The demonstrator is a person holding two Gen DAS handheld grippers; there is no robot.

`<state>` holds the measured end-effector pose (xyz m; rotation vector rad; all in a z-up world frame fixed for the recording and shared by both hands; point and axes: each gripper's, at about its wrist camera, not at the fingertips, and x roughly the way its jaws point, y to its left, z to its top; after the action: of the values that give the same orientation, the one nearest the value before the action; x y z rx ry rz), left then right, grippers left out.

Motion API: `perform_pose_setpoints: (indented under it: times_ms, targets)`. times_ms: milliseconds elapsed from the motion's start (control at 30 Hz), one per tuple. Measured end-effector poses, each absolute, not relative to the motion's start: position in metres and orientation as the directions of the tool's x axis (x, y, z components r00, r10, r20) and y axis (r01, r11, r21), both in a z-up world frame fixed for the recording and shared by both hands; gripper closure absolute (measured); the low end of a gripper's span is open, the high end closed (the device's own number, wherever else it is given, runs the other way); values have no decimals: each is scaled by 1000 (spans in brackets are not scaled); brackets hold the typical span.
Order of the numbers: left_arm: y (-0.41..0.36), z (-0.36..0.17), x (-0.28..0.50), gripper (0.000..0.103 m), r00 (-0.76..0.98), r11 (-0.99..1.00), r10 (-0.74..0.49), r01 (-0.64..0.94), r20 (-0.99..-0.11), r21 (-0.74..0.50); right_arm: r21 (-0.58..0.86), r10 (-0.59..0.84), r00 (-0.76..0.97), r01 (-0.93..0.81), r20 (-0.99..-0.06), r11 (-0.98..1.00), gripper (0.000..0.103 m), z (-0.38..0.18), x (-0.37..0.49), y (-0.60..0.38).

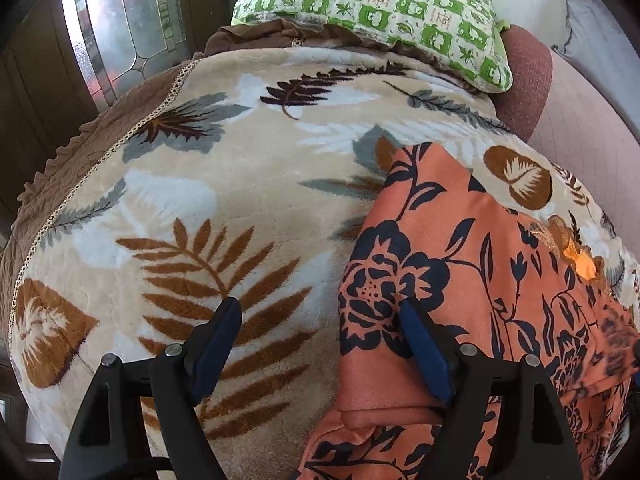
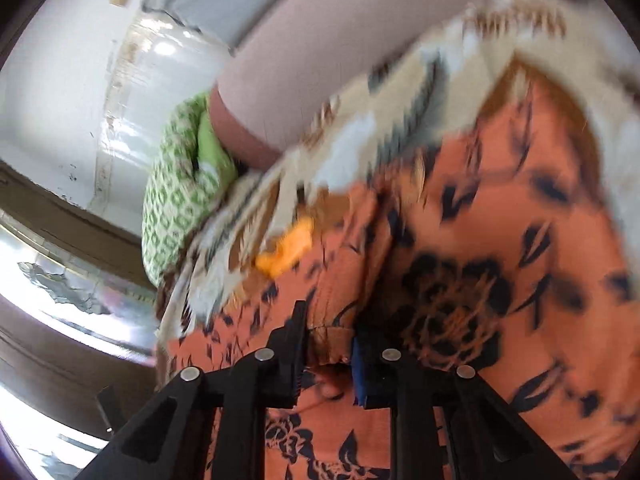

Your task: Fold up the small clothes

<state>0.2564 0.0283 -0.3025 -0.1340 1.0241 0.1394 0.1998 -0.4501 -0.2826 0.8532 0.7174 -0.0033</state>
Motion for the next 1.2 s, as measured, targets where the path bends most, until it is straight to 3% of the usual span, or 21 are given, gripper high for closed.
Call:
perform_pose_setpoints:
  times_ms: [100, 133, 267, 333, 433, 533, 900, 967, 1033, 1100, 1200]
  targets:
    - [21, -303, 256, 21, 510, 987, 49, -155, -859, -36, 655, 185, 798, 310, -573, 689, 85, -266, 179, -462]
    - [18, -303, 256, 21, 508, 988, 54, -150, -860, -27, 647, 163, 800, 327, -578, 689, 93, -263, 175, -466]
    - [6, -308, 256, 21, 494, 993, 88, -111, -865, 37, 575, 73, 755, 428, -651, 697, 97, -262, 157, -489]
    - [4, -308, 255, 21, 493, 993, 90, -107, -866, 43, 607, 124, 734, 442, -668, 660, 93, -271, 153, -499]
    - [7, -307, 254, 21, 492, 994, 78, -110, -867, 27, 740, 266, 755, 395, -599, 545, 91, -279, 158, -506]
    - [9, -308, 254, 21, 489, 994, 67, -113, -870, 13, 711, 265, 741, 380, -617, 593, 87, -275, 166, -501]
    - [14, -306, 252, 21, 497, 994, 55, -112, -866, -1, 649, 285, 646, 435, -708, 624, 86, -301, 198, -498]
    - [16, -306, 252, 21, 495, 994, 49, -113, -867, -8, 647, 292, 640, 431, -711, 629, 77, -301, 198, -498]
    - [17, -307, 252, 21, 496, 994, 47, -110, -867, -9, 691, 353, 637, 414, -685, 592, 44, -307, 196, -501]
    - [18, -307, 253, 21, 496, 994, 46, -106, -867, -8, 772, 421, 677, 366, -604, 520, 41, -311, 191, -506]
    - [16, -307, 253, 21, 499, 995, 52, -103, -865, 0, 799, 444, 688, 351, -574, 489, 39, -312, 187, -507]
